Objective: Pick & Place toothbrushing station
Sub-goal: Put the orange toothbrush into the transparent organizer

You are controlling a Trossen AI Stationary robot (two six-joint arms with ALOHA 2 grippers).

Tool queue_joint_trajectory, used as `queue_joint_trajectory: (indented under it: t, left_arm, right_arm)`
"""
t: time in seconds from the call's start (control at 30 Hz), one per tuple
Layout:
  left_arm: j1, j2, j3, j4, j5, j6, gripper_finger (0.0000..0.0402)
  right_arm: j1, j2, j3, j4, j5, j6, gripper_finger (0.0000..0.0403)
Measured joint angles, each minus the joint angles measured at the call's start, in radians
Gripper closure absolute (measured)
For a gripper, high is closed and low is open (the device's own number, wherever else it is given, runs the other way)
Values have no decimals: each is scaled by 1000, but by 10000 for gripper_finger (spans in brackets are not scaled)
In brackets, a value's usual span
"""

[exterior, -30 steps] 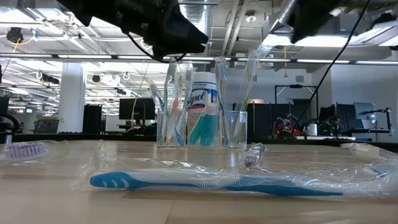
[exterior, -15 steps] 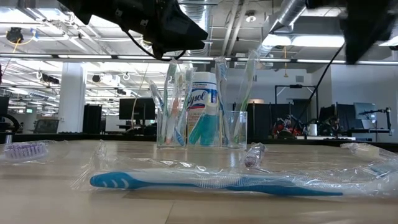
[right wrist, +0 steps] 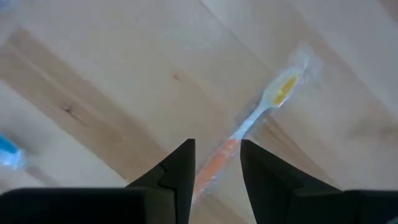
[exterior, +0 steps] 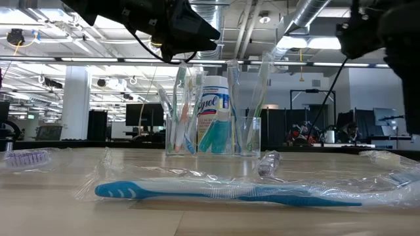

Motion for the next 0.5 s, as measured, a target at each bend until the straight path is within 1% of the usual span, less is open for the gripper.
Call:
queue_joint_trajectory:
  t: [0.1, 0.23, 0.5]
  left_arm:
    - [0, 0, 0, 0, 0, -3, 257]
    - [0, 1, 0, 2, 0, -26, 257]
    - [-15, 1, 0, 2, -1, -38, 257]
  right_arm:
    - [37, 11, -1, -38, 38, 88, 285]
    - [71, 10, 0, -29, 83, 146, 285]
    - [112, 47, 1, 12, 83, 216, 285]
